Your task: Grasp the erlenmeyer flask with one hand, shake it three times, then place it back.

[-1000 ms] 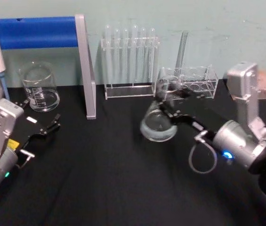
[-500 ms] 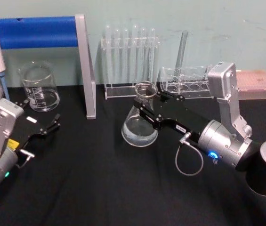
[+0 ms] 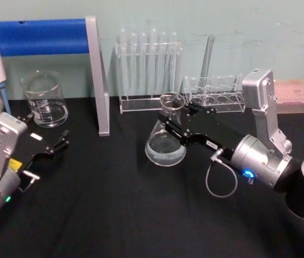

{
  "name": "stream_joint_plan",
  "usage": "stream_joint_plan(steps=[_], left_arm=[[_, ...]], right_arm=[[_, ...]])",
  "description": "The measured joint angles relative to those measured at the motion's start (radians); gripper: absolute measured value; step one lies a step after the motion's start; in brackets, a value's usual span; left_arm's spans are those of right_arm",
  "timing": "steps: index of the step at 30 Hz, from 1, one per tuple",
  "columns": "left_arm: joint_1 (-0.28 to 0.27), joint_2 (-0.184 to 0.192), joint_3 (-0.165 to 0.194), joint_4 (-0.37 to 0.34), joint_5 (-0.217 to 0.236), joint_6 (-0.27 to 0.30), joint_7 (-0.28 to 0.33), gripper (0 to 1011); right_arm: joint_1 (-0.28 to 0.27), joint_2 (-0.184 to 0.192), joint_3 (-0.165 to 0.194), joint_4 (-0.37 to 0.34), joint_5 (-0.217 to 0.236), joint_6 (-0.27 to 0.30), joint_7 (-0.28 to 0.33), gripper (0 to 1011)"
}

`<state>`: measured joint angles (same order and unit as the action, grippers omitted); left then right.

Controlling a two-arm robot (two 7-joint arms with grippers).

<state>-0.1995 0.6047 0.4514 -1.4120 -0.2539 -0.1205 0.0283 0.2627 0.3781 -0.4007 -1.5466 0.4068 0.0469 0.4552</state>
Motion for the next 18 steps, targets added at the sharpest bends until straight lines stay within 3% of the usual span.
stream_joint_plan(steps=[18], left_arm=[[0.0,0.0,0.0,0.0,0.0,0.0,0.0,1001]], right_arm=[[0.014,0.058,-0.04,0.04,0.049,-0.008,0.084,448]])
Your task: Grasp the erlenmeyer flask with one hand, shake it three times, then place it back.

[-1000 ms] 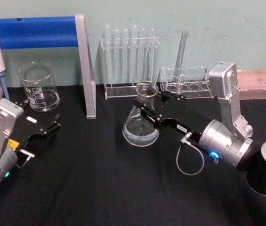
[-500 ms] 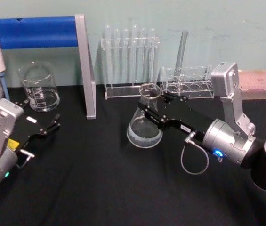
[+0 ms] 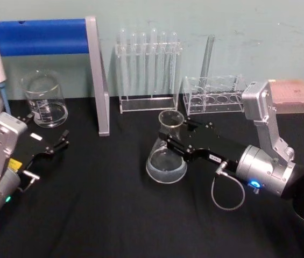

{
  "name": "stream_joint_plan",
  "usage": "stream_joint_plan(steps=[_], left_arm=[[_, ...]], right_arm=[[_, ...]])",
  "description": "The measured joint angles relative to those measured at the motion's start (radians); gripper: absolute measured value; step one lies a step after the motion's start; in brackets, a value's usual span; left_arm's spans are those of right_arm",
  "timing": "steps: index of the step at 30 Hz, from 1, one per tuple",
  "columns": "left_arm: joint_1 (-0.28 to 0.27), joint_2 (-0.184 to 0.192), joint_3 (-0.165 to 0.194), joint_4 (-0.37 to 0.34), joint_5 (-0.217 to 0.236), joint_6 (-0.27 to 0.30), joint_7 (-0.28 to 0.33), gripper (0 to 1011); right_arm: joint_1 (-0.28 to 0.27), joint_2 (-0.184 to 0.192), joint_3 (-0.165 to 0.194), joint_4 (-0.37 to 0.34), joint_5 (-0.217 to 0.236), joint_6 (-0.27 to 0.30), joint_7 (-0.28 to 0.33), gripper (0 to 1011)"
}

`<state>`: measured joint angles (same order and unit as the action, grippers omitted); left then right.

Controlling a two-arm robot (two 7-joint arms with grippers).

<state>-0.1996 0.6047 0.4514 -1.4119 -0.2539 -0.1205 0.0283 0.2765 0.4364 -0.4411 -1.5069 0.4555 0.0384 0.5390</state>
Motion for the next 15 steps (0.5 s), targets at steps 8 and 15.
stream_joint_plan(steps=[8,15], left_arm=[[0.0,0.0,0.0,0.0,0.0,0.0,0.0,1001],[0.0,0.0,0.0,0.0,0.0,0.0,0.0,1001]], right_arm=[[0.003,0.017,-0.018,0.013,0.022,-0.005,0.025,448],[0.009,0.023,-0.032,0.032,0.039,-0.005,0.037,448]])
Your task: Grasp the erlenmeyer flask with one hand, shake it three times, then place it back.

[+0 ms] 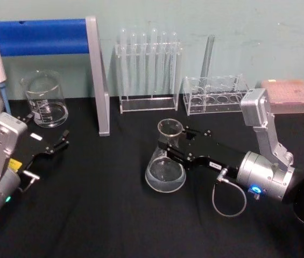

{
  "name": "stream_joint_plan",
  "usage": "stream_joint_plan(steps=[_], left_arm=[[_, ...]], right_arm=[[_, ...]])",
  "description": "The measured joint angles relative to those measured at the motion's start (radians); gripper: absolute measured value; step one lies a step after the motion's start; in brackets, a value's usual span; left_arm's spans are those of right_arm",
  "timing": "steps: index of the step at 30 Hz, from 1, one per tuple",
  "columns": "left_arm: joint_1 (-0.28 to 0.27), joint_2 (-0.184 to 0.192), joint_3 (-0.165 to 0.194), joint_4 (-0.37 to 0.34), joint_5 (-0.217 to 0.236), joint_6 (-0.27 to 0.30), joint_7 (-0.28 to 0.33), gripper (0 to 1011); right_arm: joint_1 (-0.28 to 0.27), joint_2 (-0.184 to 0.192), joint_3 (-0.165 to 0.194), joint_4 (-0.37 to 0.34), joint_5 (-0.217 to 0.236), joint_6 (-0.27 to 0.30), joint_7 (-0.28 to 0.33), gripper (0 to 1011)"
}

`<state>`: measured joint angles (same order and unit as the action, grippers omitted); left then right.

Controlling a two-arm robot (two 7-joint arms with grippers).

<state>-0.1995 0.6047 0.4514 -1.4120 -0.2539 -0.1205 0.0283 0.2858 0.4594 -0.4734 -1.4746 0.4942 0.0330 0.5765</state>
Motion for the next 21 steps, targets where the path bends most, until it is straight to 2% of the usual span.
stream_joint_plan(steps=[21], left_arm=[[0.0,0.0,0.0,0.0,0.0,0.0,0.0,1001]], right_arm=[[0.04,-0.001,-0.049,0.056,0.014,-0.003,0.035,448]])
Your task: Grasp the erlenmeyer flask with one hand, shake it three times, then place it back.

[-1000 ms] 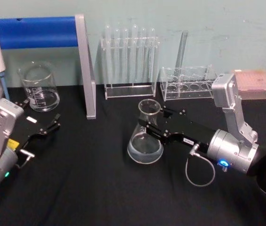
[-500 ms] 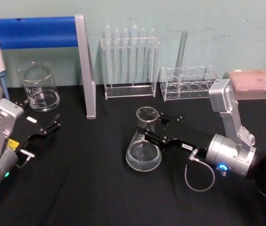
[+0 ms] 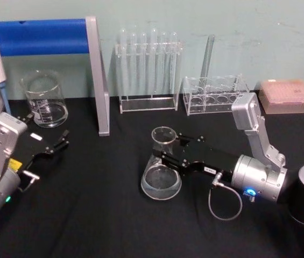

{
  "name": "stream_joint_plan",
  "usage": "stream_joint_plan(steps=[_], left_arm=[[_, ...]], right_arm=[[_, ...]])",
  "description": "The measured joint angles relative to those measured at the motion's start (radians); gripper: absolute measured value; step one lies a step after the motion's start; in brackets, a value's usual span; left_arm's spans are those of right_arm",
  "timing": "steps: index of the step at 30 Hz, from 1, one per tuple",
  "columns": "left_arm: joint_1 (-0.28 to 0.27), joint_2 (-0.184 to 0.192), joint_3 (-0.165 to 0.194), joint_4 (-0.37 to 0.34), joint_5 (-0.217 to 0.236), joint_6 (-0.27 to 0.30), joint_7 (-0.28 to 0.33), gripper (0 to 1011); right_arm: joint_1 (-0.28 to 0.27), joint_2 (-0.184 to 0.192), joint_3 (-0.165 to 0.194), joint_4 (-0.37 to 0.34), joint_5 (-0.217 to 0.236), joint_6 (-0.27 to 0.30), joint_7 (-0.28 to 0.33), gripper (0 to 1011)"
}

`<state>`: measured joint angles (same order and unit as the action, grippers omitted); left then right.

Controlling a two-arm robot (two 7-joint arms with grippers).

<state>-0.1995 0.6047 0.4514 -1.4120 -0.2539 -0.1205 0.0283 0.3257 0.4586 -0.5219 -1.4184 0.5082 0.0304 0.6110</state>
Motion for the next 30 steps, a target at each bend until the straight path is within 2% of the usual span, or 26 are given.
stream_joint_plan(steps=[30], left_arm=[[0.0,0.0,0.0,0.0,0.0,0.0,0.0,1001]], right_arm=[[0.022,-0.002,-0.027,0.05,-0.007,-0.028,0.029,448]])
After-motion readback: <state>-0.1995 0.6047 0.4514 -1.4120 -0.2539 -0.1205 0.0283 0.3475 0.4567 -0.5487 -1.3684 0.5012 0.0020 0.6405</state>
